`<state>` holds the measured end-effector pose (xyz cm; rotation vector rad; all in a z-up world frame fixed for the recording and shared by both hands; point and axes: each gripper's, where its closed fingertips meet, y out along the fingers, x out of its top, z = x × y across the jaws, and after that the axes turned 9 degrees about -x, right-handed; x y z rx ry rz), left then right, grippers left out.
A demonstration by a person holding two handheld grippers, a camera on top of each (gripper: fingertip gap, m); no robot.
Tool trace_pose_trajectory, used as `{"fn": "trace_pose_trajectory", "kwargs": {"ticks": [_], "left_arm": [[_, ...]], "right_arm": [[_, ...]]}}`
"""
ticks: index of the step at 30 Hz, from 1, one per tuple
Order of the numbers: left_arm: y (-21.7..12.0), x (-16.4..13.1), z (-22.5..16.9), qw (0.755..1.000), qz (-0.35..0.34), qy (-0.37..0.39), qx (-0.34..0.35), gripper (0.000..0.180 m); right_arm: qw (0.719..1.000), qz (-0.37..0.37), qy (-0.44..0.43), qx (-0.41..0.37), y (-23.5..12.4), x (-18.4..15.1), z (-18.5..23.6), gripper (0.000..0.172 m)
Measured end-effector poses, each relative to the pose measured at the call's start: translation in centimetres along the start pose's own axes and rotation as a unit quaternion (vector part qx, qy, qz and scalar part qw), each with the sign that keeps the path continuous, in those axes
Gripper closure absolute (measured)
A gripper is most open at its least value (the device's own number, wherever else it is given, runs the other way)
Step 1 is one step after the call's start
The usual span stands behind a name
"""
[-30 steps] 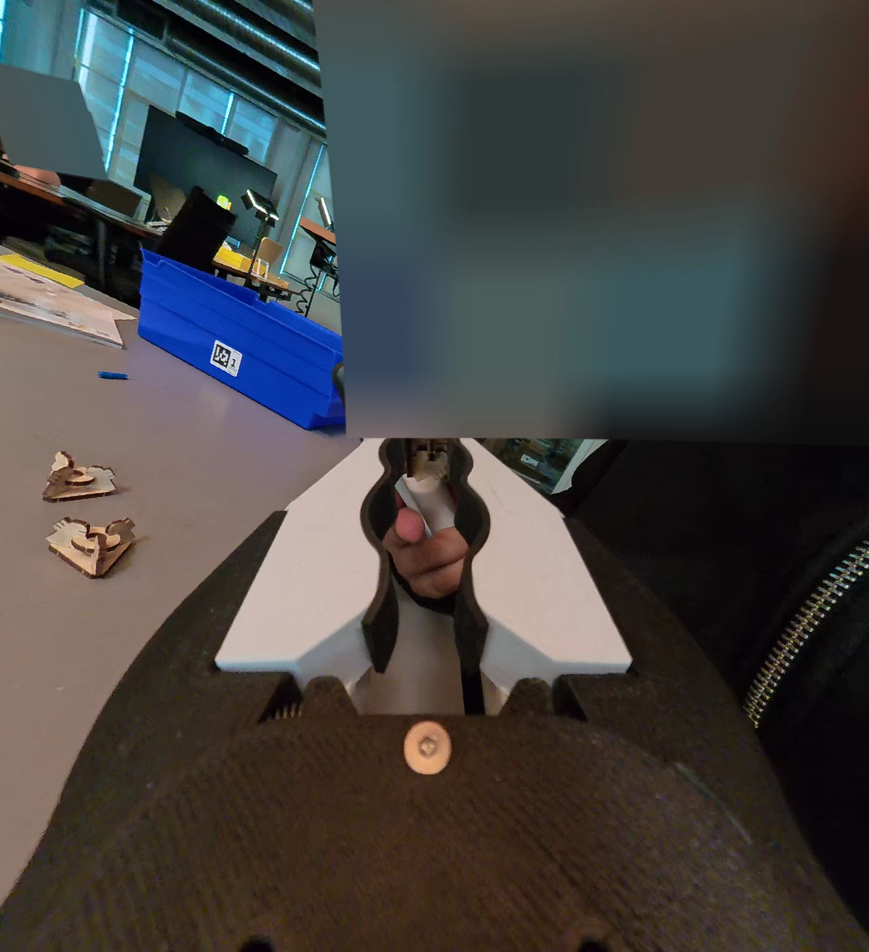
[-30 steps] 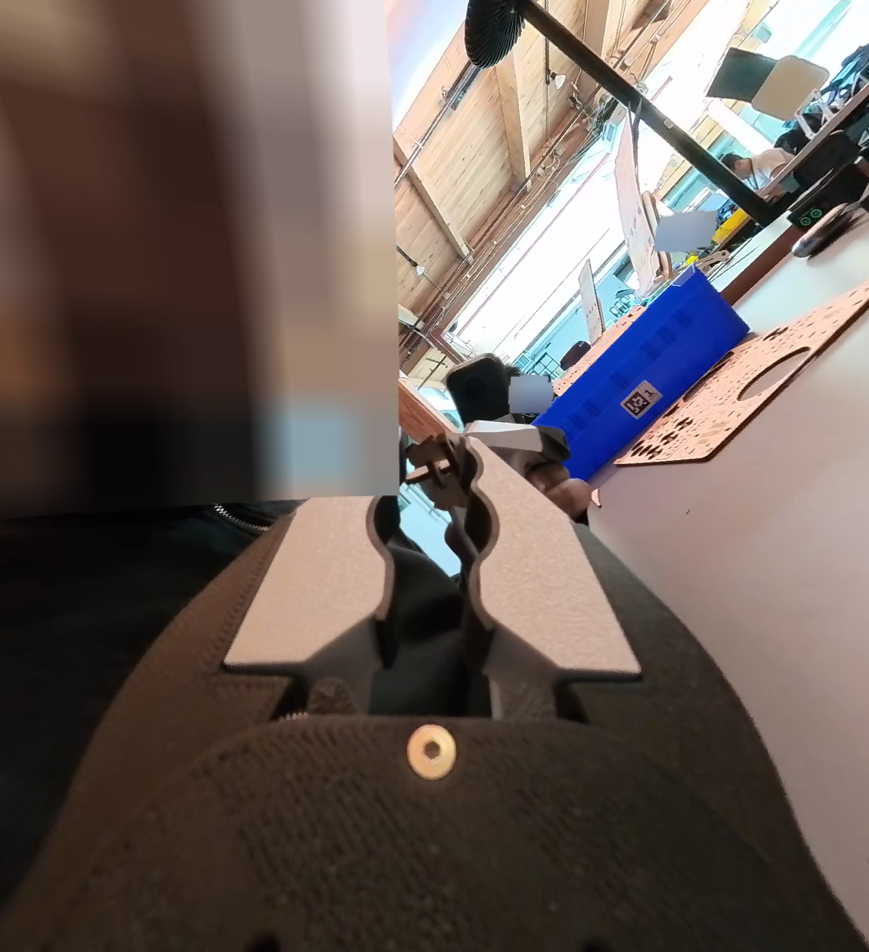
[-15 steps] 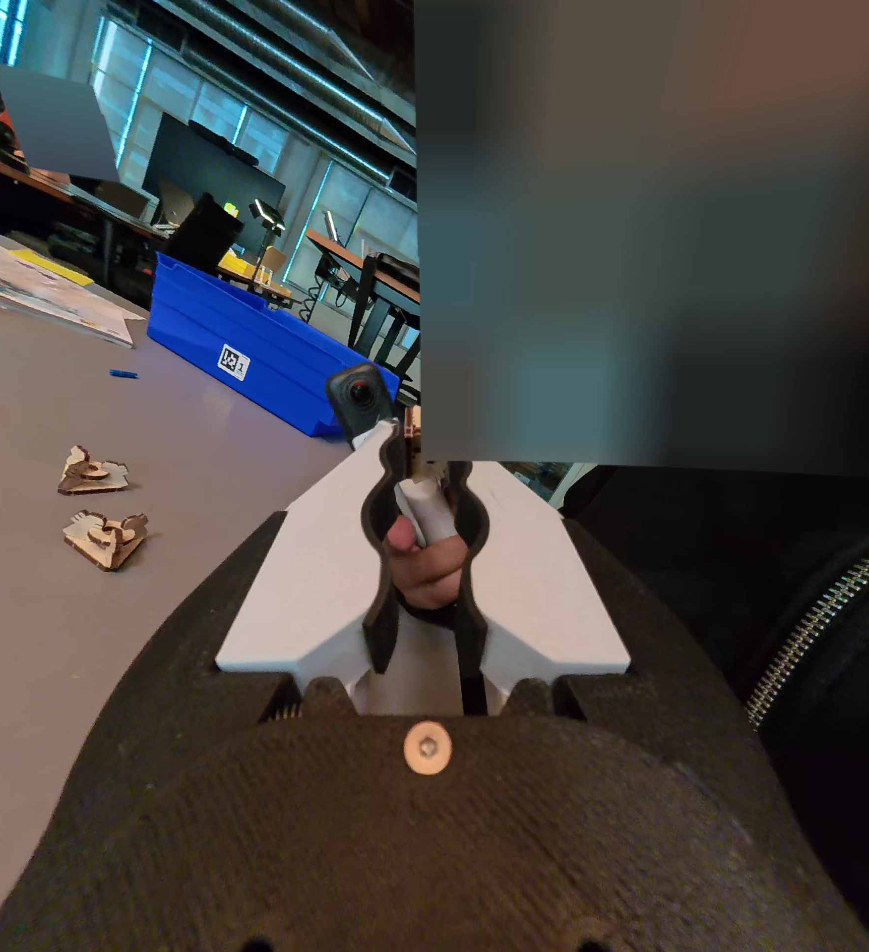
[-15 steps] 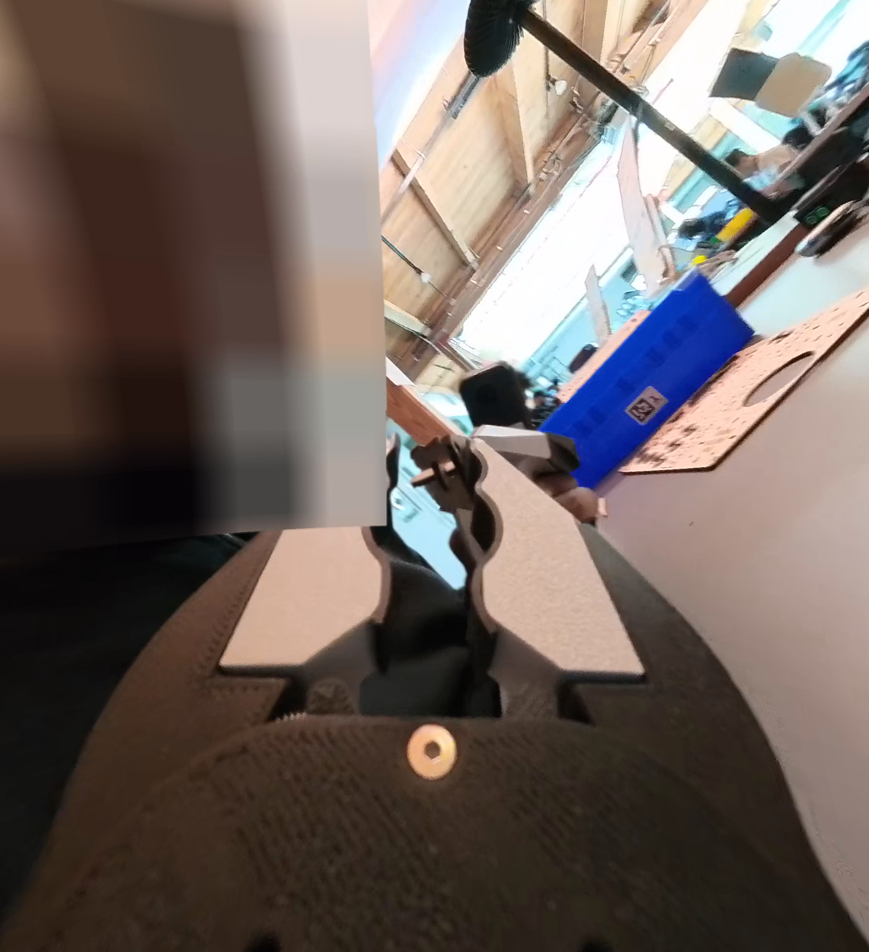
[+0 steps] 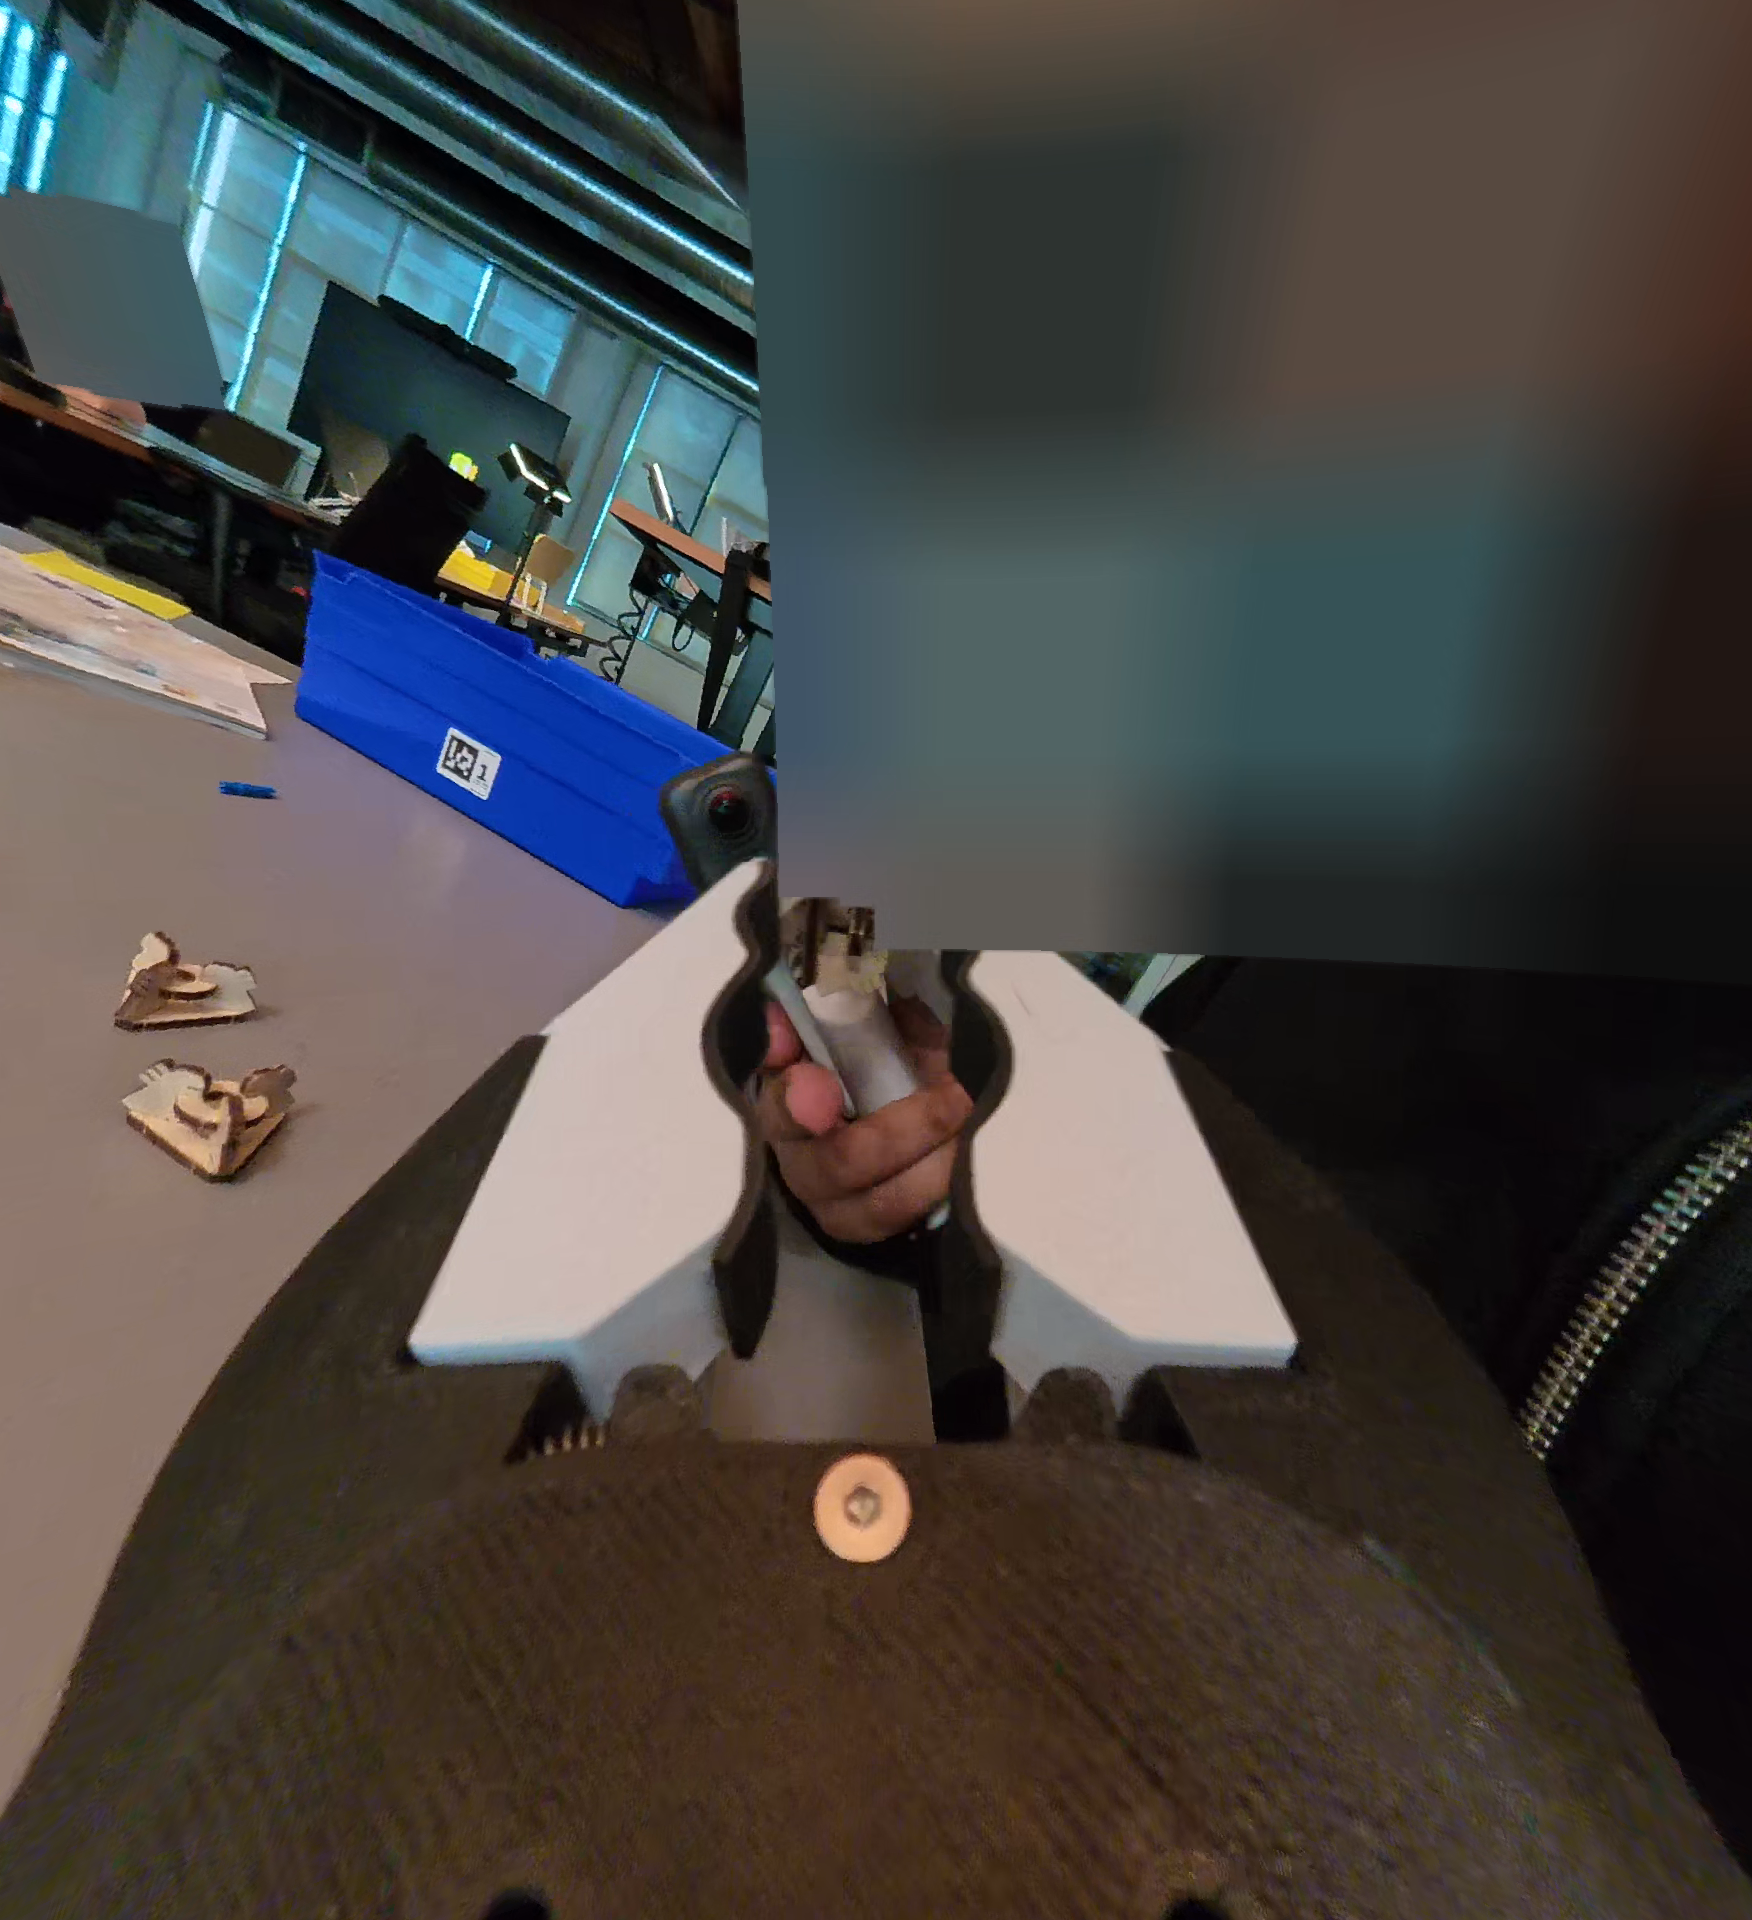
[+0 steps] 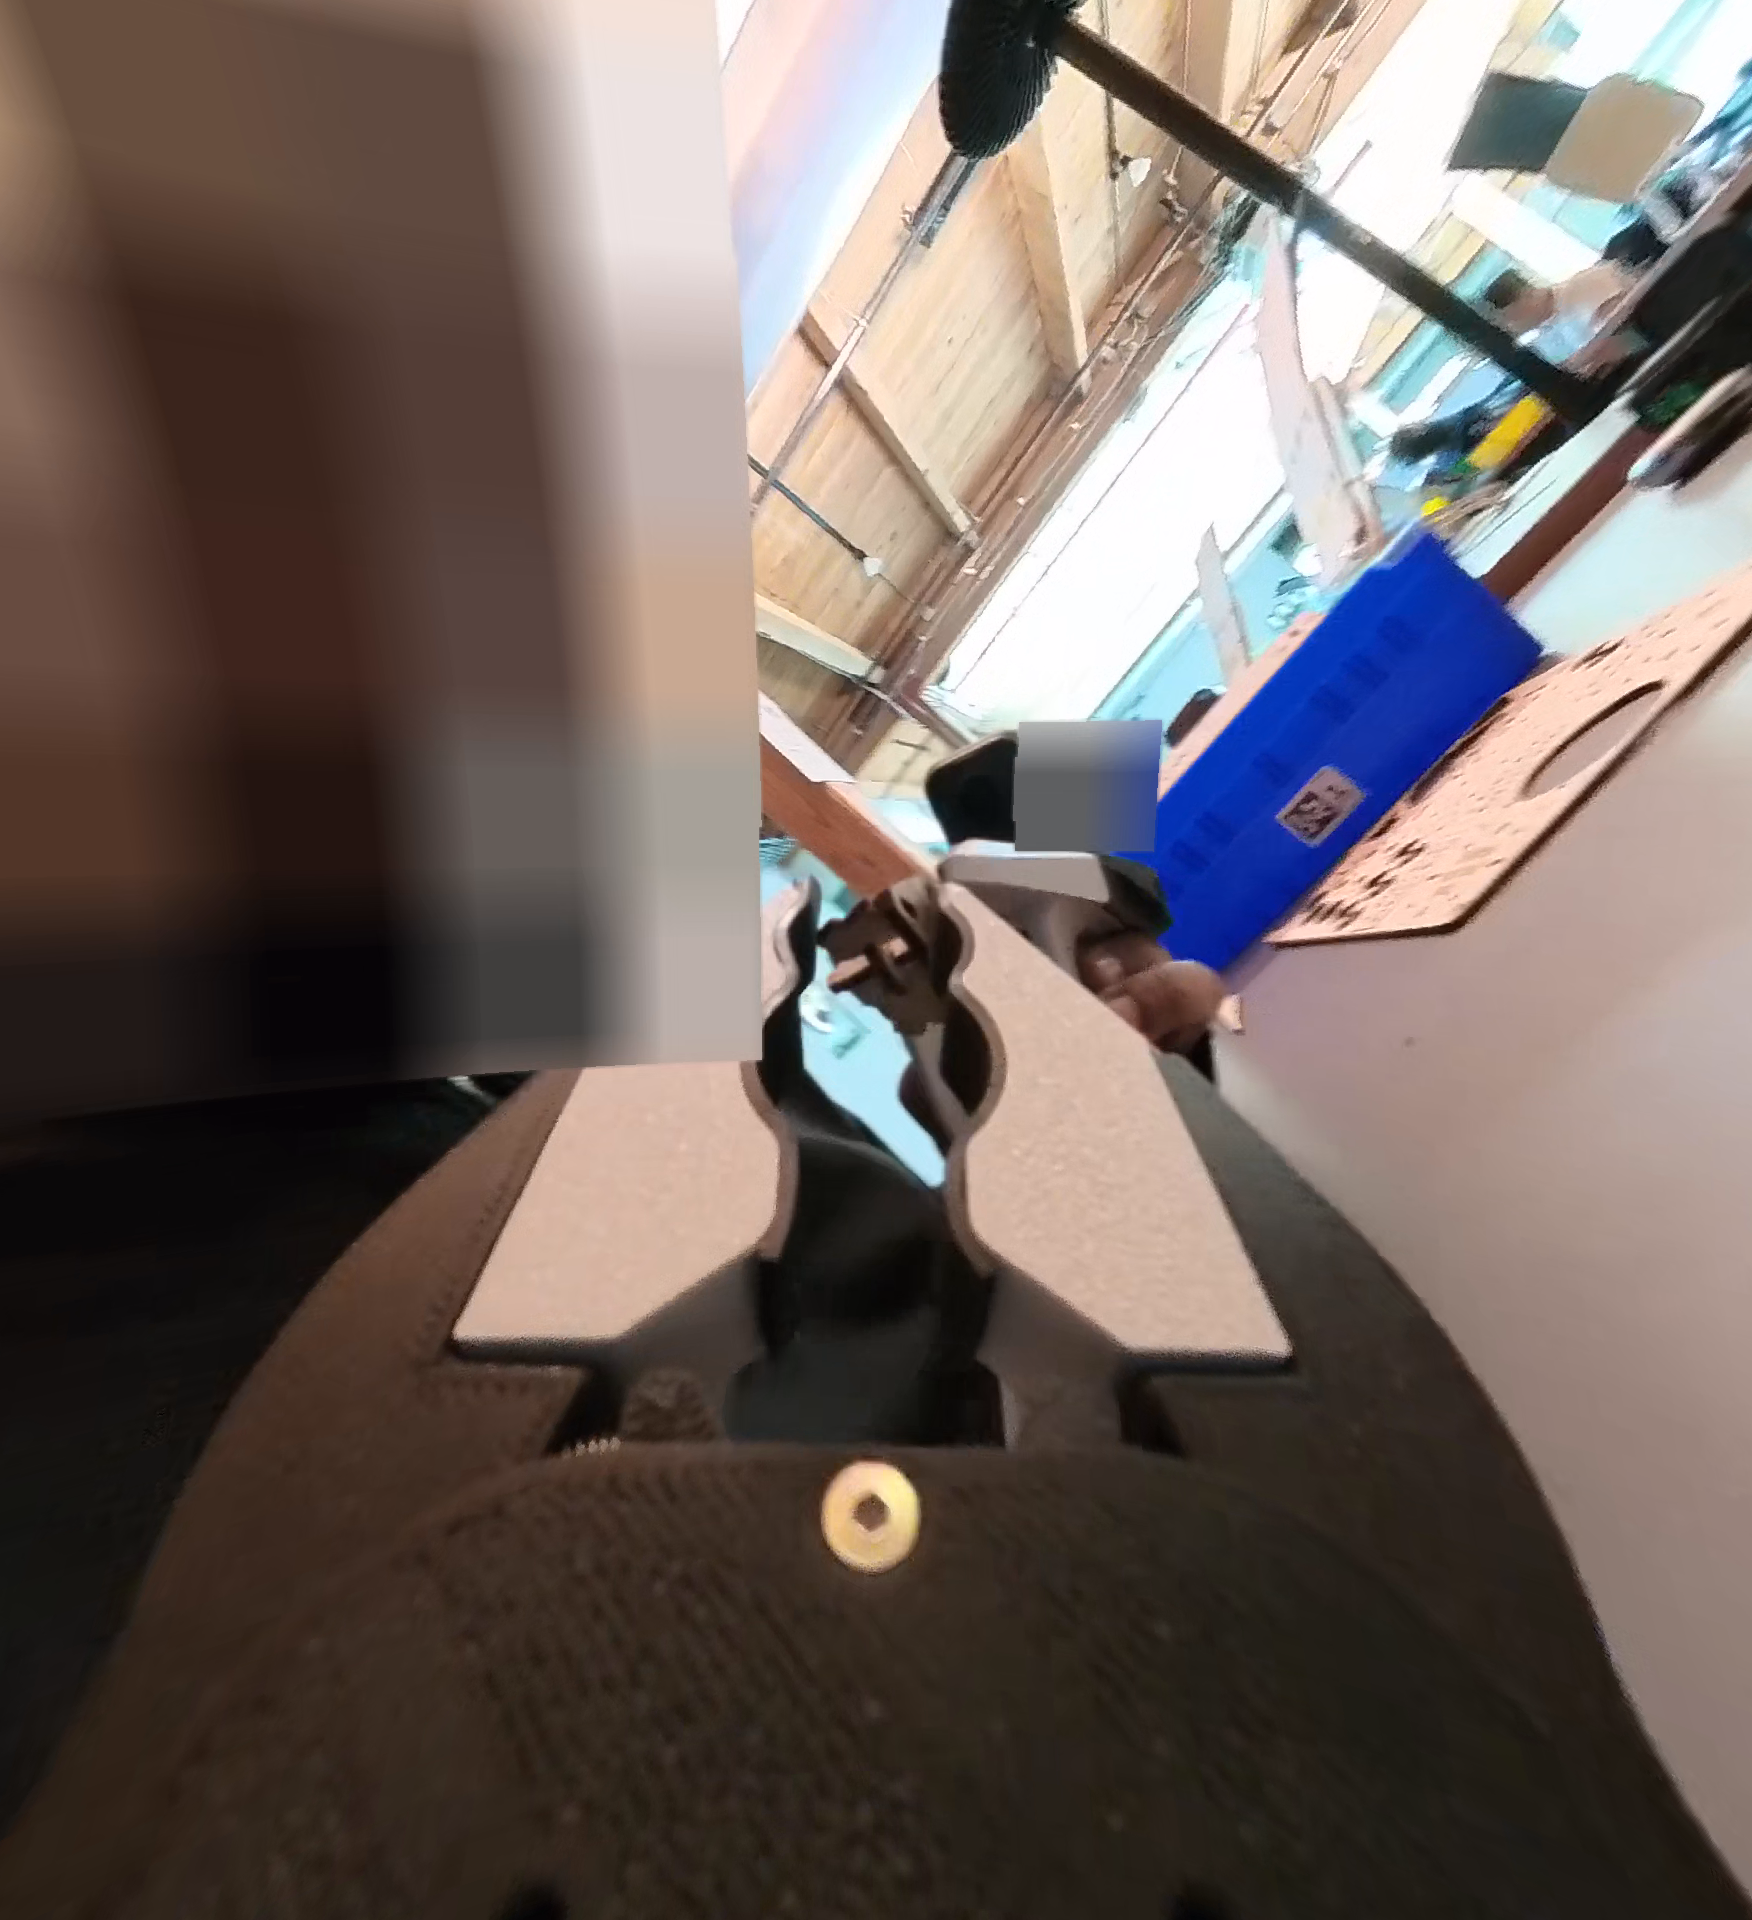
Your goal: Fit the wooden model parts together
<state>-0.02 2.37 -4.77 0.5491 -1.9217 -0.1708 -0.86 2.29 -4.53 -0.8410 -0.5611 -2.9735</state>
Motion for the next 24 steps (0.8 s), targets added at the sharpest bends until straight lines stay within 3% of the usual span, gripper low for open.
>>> {"fn": "trace_pose_trajectory", "kwargs": {"ticks": [1, 4, 8, 10, 12, 17, 21, 24], "left_arm": [[-0.2, 0.2, 0.3, 1.000, -0.009, -0.014, 0.001, 0.142], [-0.7, 0.2, 1.5, 0.997, -0.024, -0.073, 0.009, 0.139], [-0.5, -0.8, 2.5, 0.986, -0.022, -0.165, -0.009, 0.154], [-0.4, -1.0, 2.4, 0.981, -0.019, -0.191, -0.024, 0.163], [-0.4, -1.1, 2.6, 0.980, -0.015, -0.195, -0.019, 0.176], [-0.4, -0.8, 2.0, 0.977, -0.026, -0.206, -0.045, 0.179], [-0.6, 0.1, 1.4, 0.977, -0.047, -0.196, -0.068, 0.178], [-1.0, 0.9, 0.7, 0.966, -0.075, -0.221, -0.111, 0.179]], "right_arm": [[0.999, 0.001, -0.030, -0.020, -0.1, 0.2, -0.3, 0.154], [0.978, 0.012, -0.176, -0.111, -0.5, 0.4, -1.3, 0.153], [0.880, 0.065, -0.422, -0.207, -0.4, -0.5, -1.9, 0.152], [0.834, 0.082, -0.498, -0.224, -0.1, -1.0, -1.9, 0.152], [0.816, 0.078, -0.525, -0.228, 0.0, -0.9, -1.8, 0.152], [0.859, 0.066, -0.465, -0.205, 0.1, -0.9, -1.5, 0.151], [0.913, 0.051, -0.362, -0.180, 0.4, -0.9, -1.3, 0.122], [0.934, 0.043, -0.315, -0.162, 0.5, -1.1, -1.2, 0.115]]}}
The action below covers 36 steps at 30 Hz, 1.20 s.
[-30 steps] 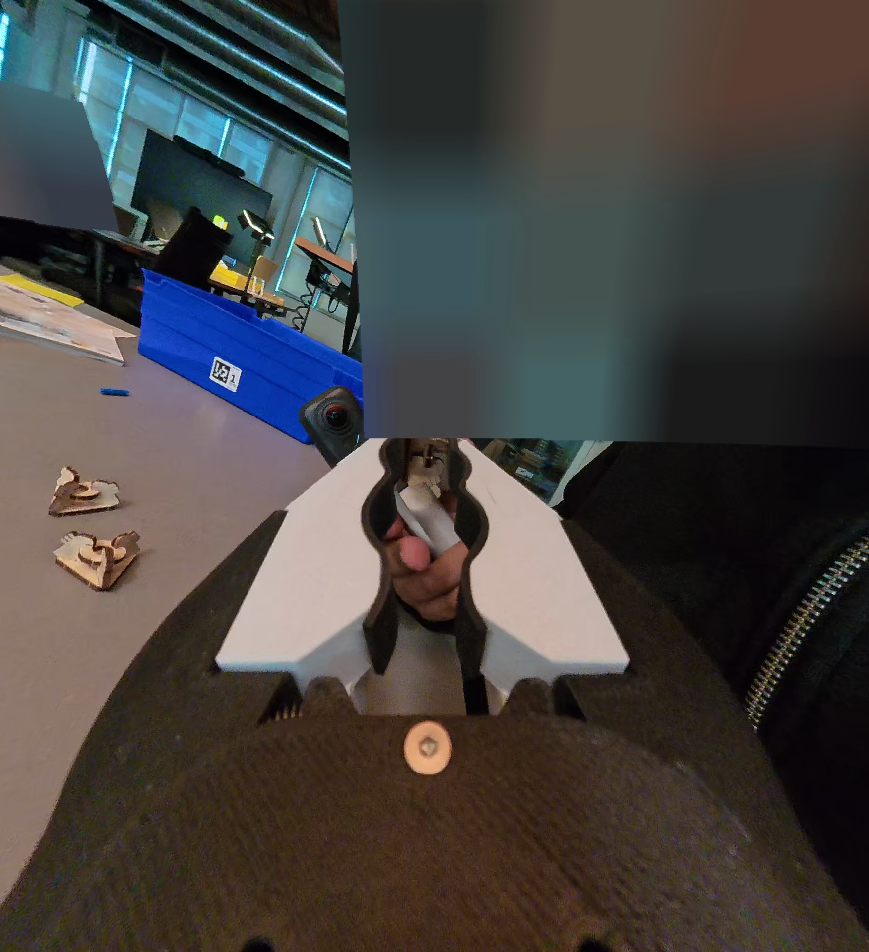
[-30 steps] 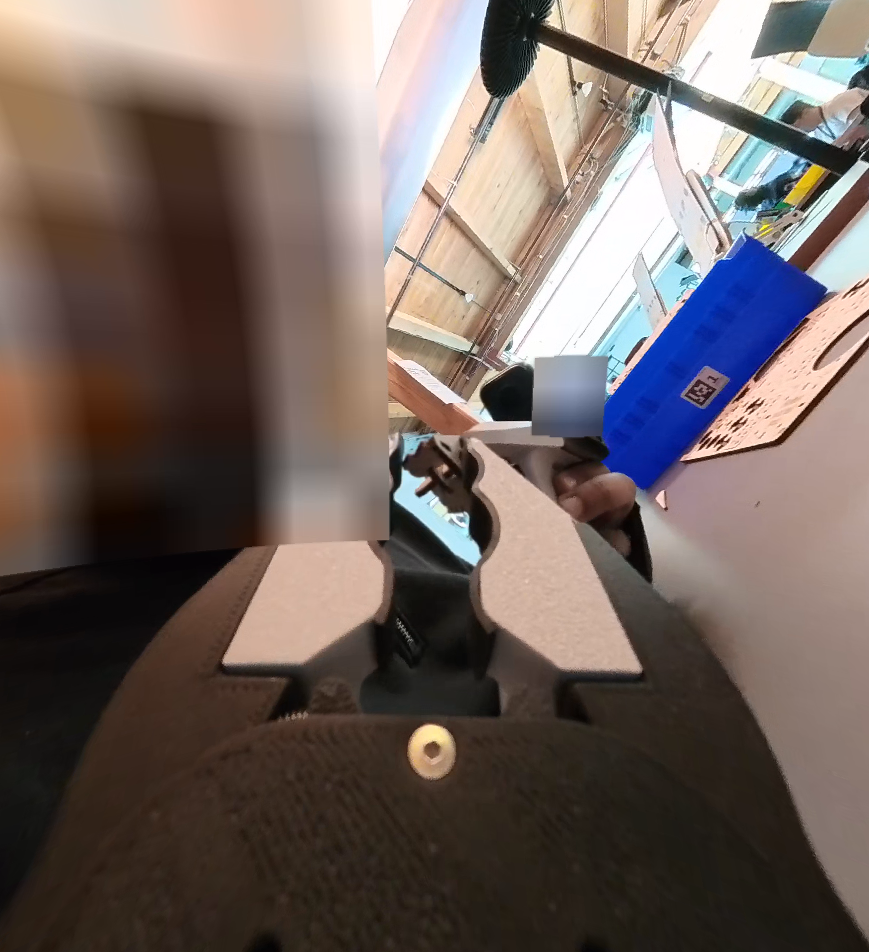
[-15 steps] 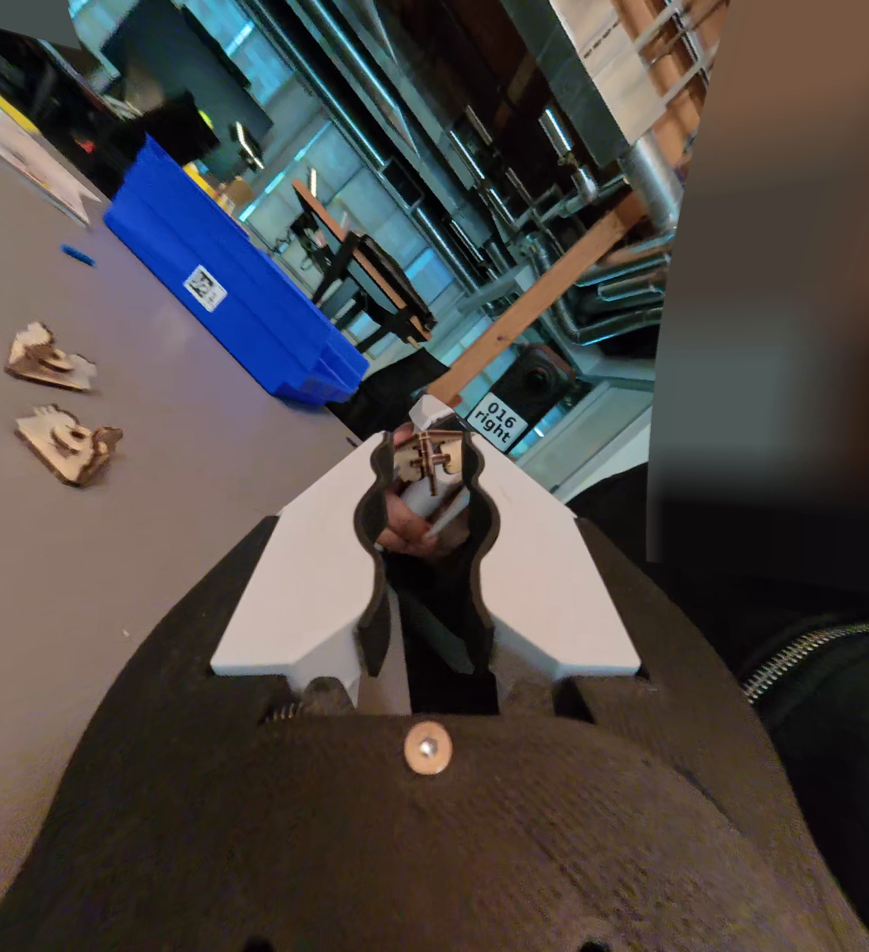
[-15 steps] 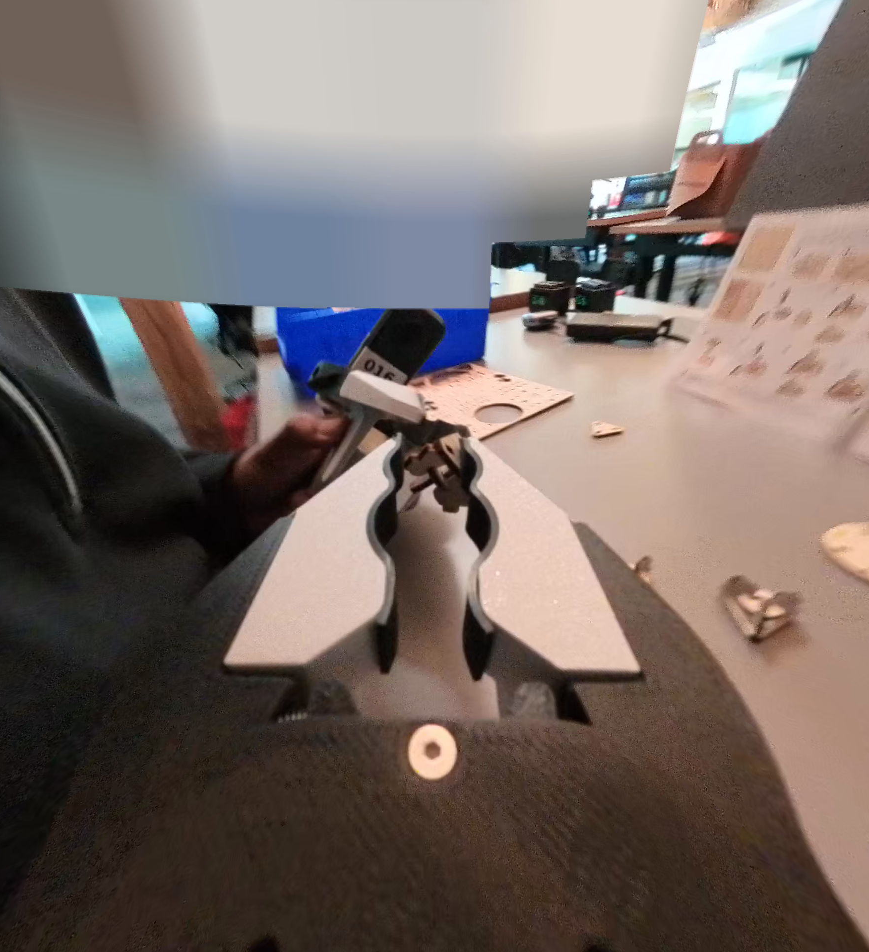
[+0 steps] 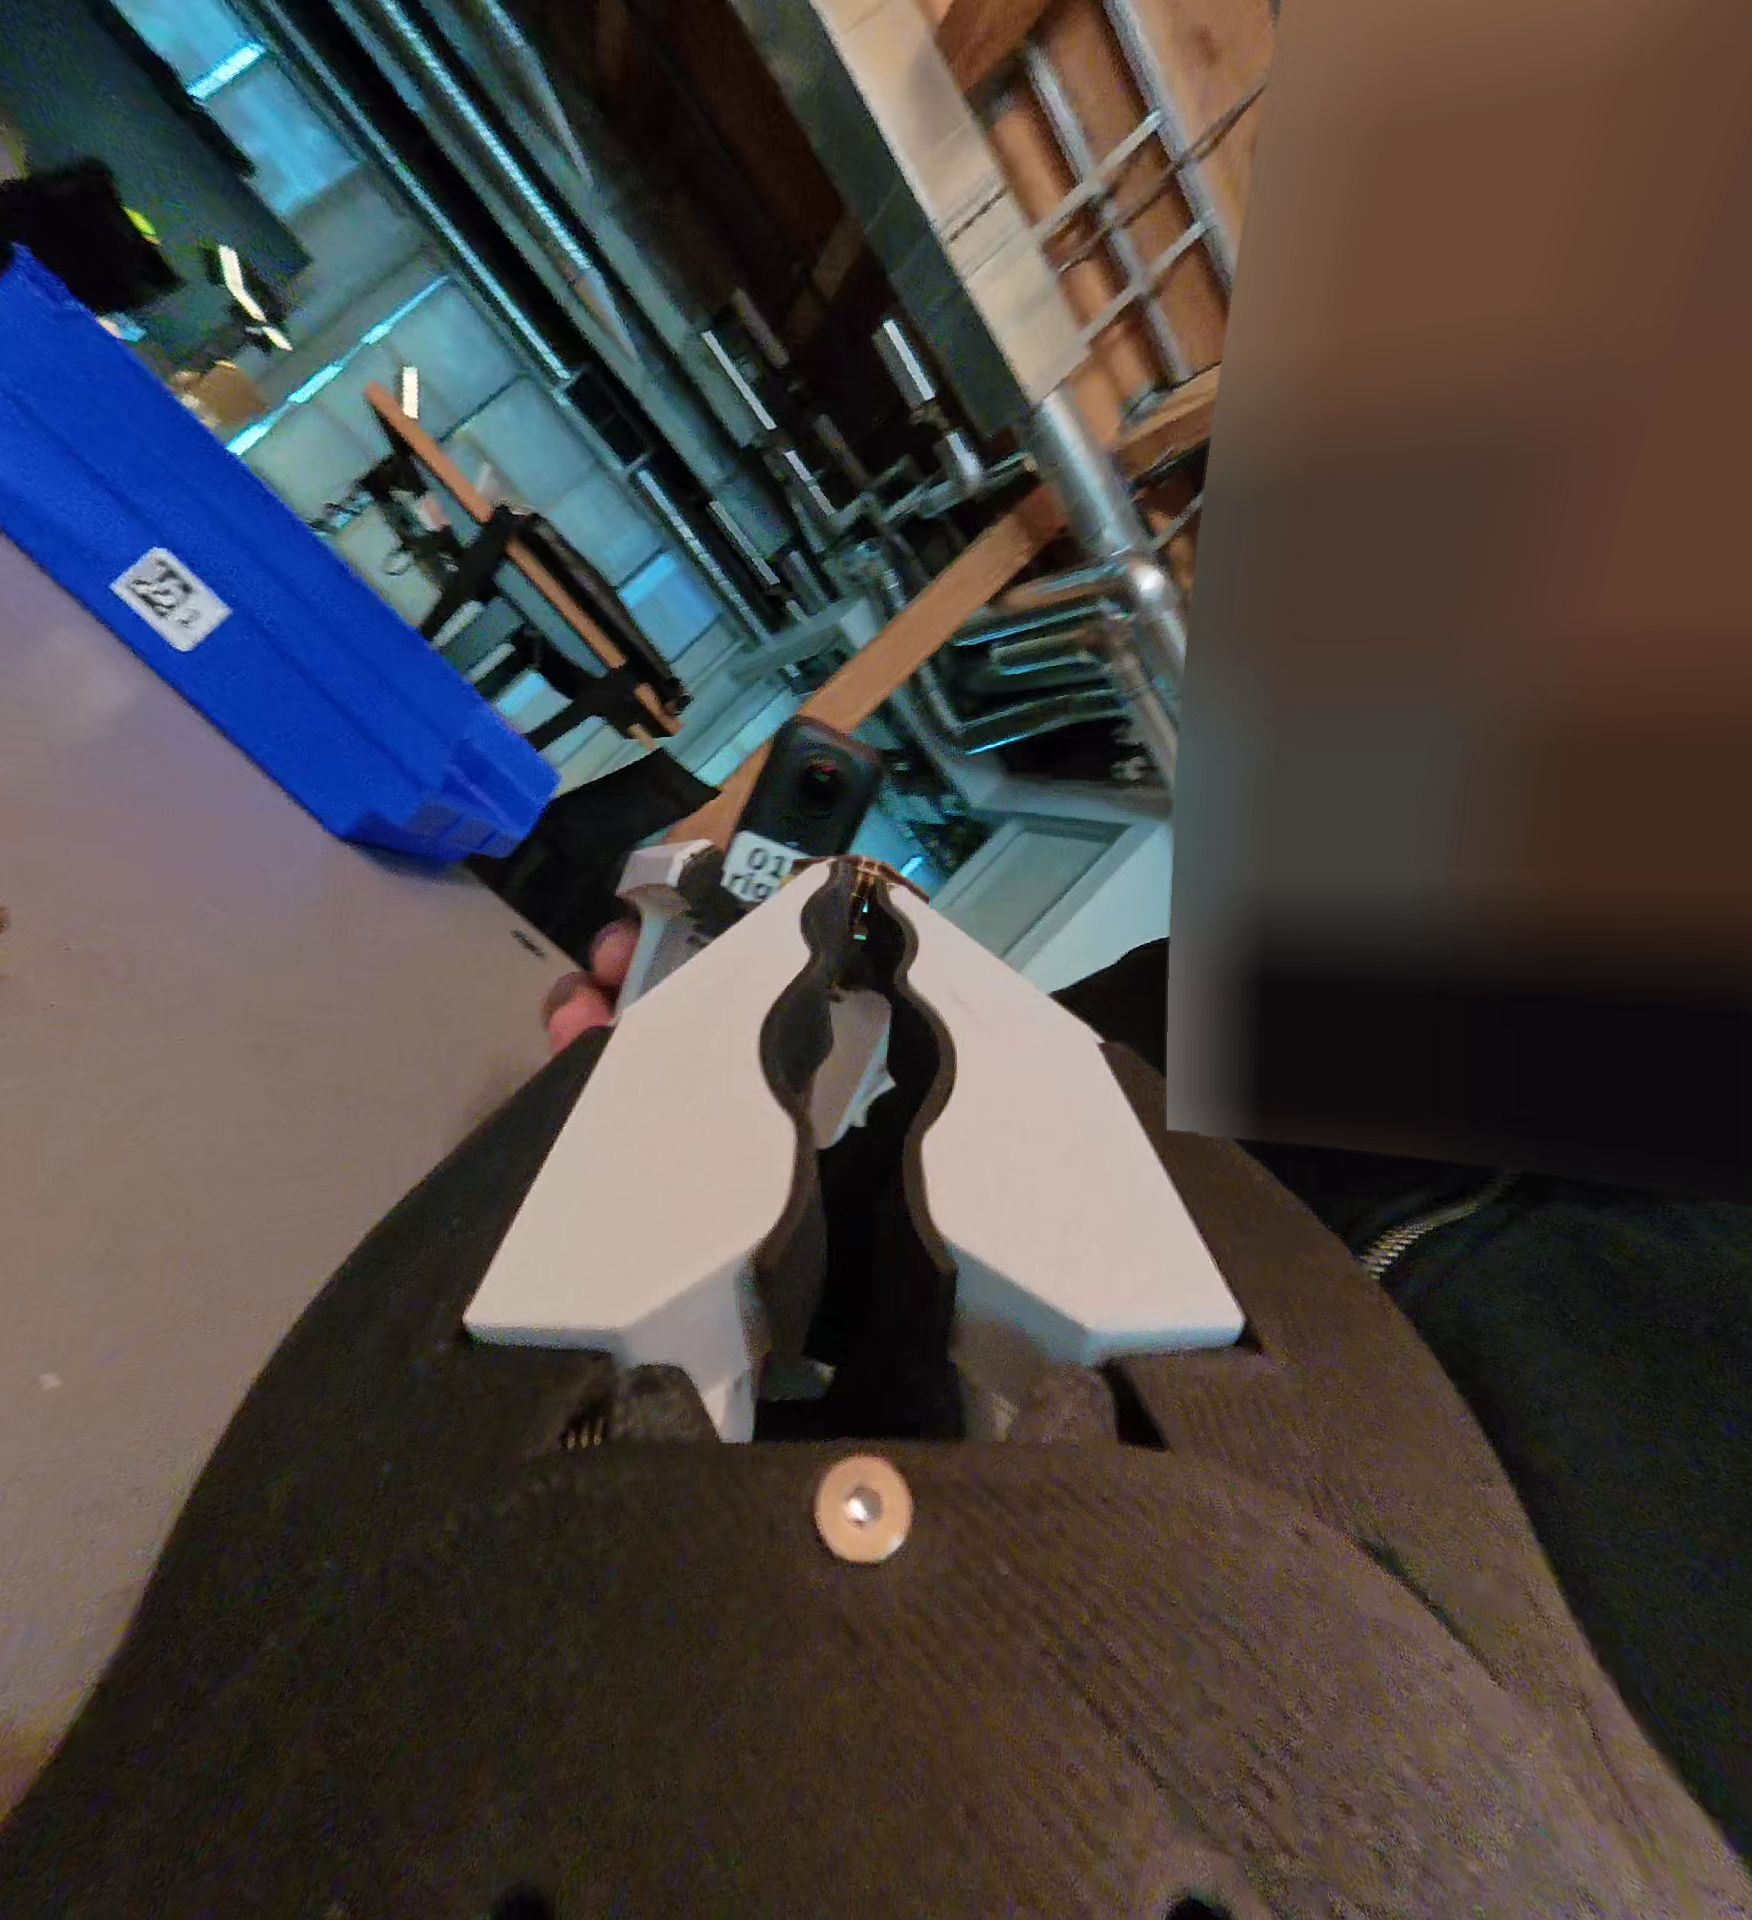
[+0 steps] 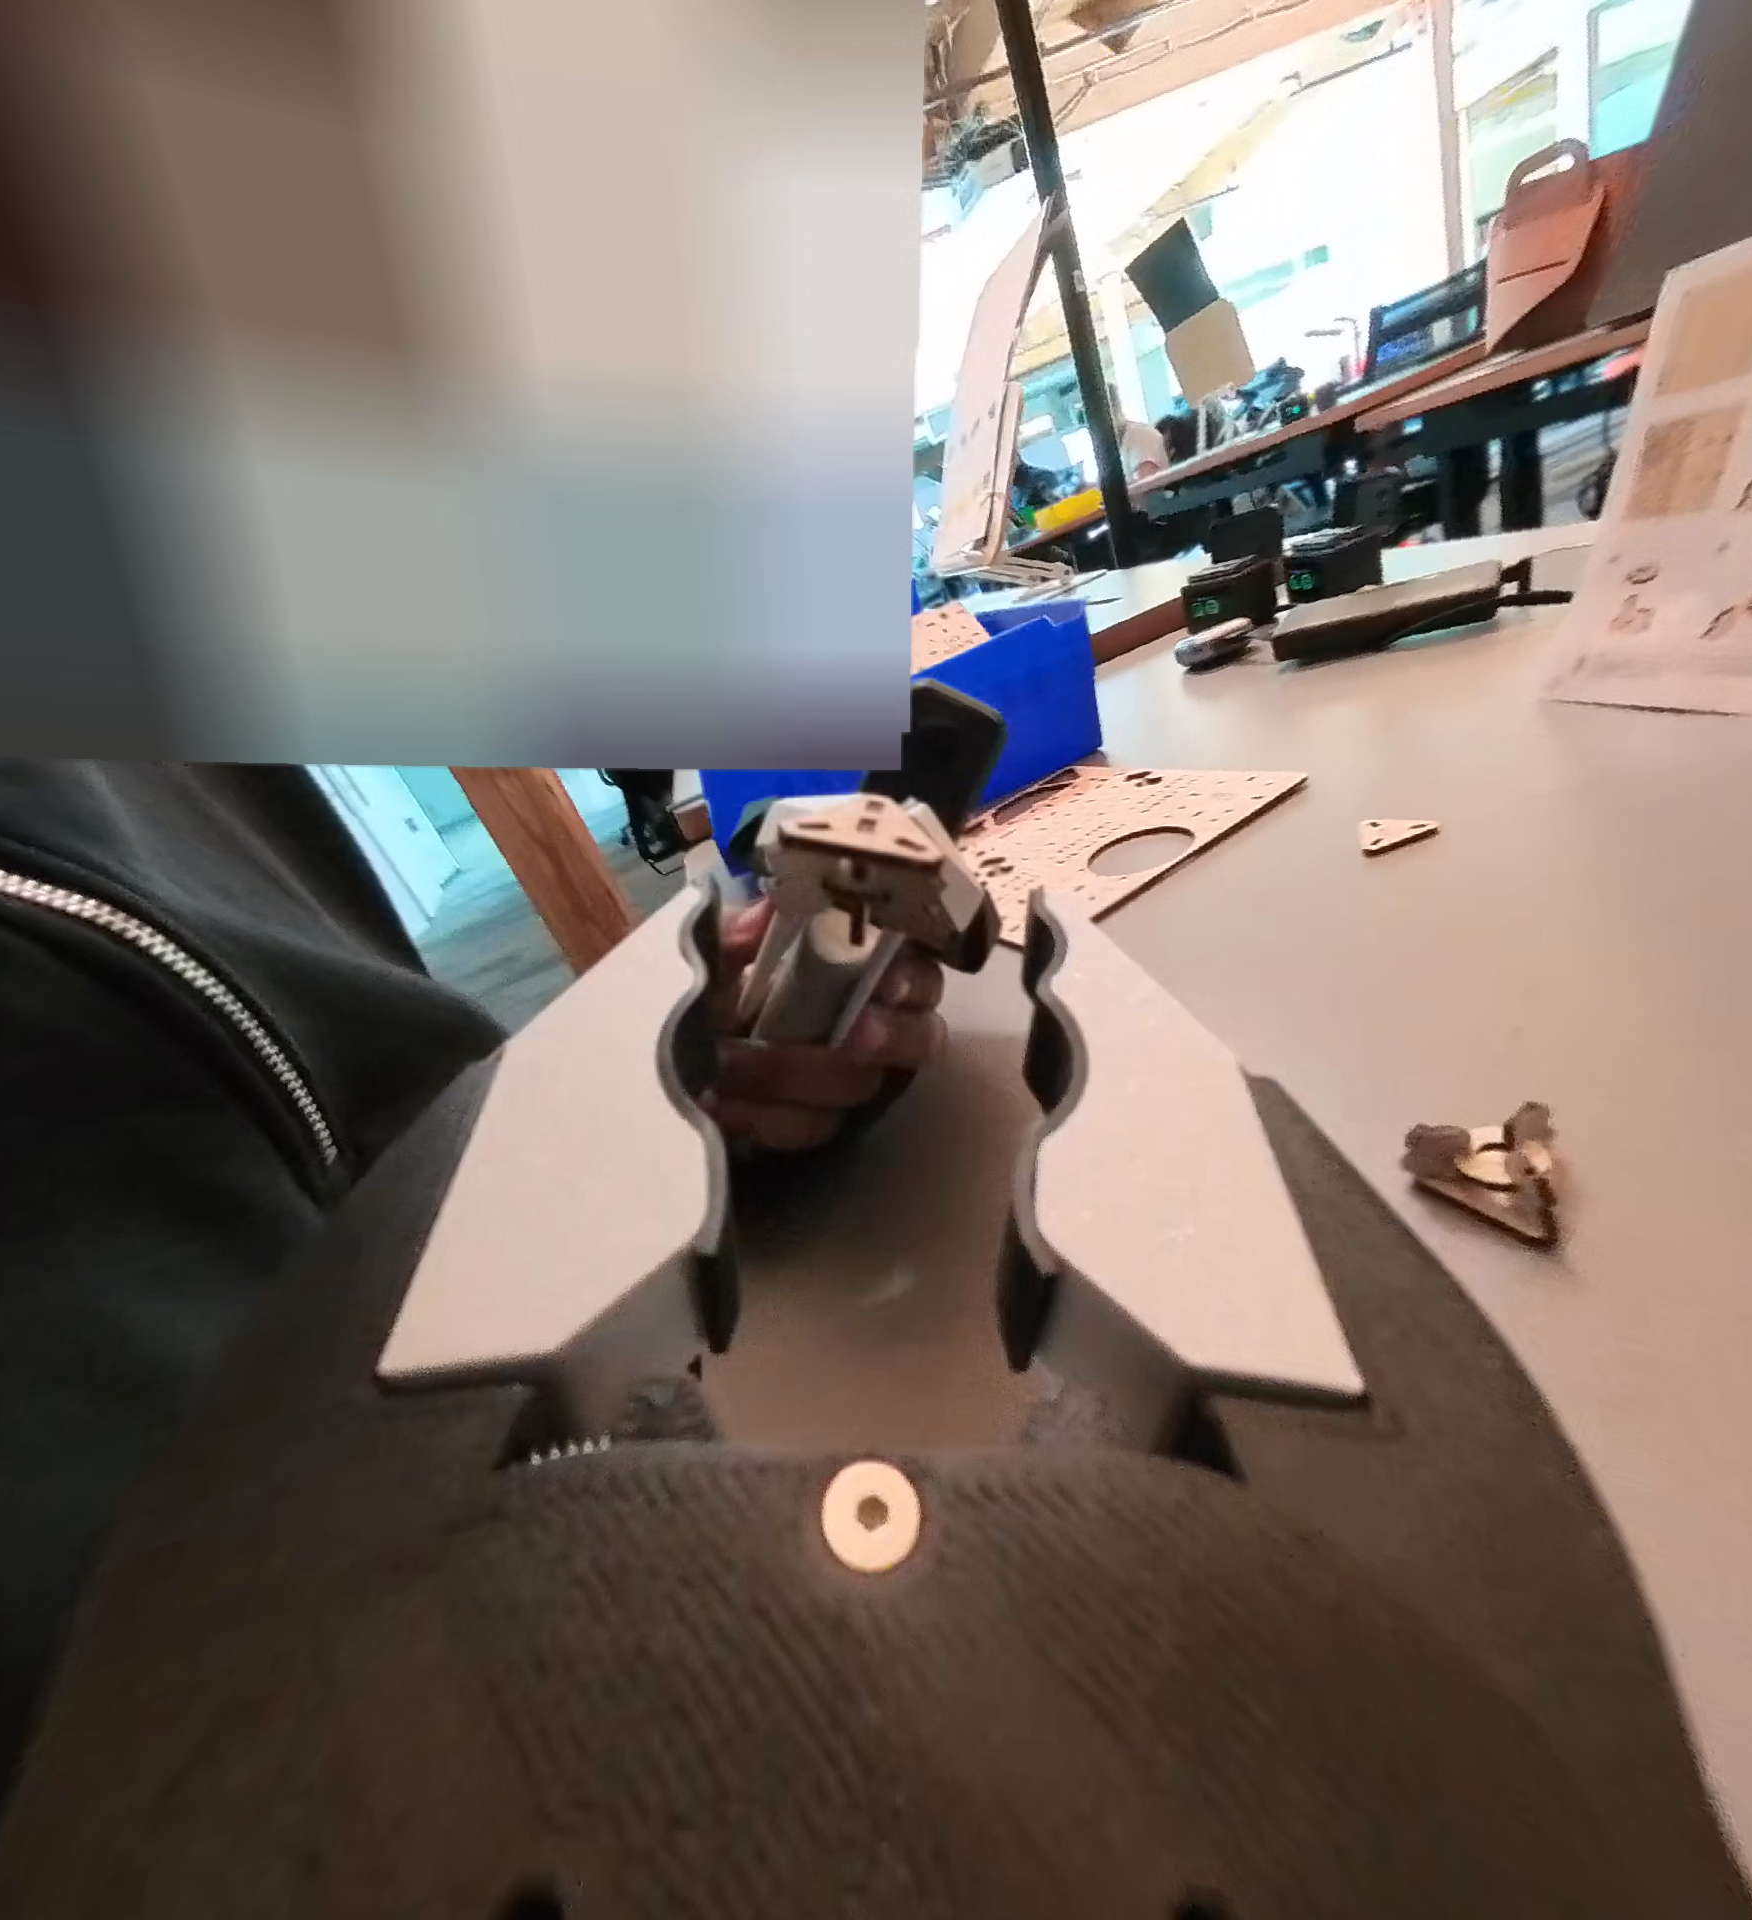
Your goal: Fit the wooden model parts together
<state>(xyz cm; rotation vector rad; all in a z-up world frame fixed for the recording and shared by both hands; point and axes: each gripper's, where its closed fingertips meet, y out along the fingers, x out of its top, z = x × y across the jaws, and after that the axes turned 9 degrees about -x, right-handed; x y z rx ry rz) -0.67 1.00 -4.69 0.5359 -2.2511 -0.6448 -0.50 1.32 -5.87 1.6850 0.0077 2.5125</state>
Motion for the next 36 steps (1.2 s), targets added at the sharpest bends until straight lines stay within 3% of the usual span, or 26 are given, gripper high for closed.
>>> {"fn": "trace_pose_trajectory", "kwargs": {"ticks": [3, 12, 23, 36], "left_arm": [[0.2, -0.2, -0.4, 0.998, -0.005, -0.042, -0.035, 0.179], [0.5, -0.8, -0.5, 0.999, 0.017, -0.026, -0.029, 0.178], [0.5, -0.6, -0.6, 0.998, 0.005, -0.049, -0.047, 0.178], [0.4, -0.4, -0.7, 0.997, -0.003, -0.049, -0.054, 0.178]], "right_arm": [[1.000, -0.007, -0.005, 0.015, 0.0, 0.1, 0.4, 0.126], [0.998, 0.002, -0.009, 0.055, 0.5, 0.3, 1.8, 0.140], [0.995, 0.002, -0.095, 0.036, 0.8, 0.1, 1.9, 0.139], [0.991, 0.002, -0.128, 0.048, 1.0, 0.2, 1.8, 0.140]]}}
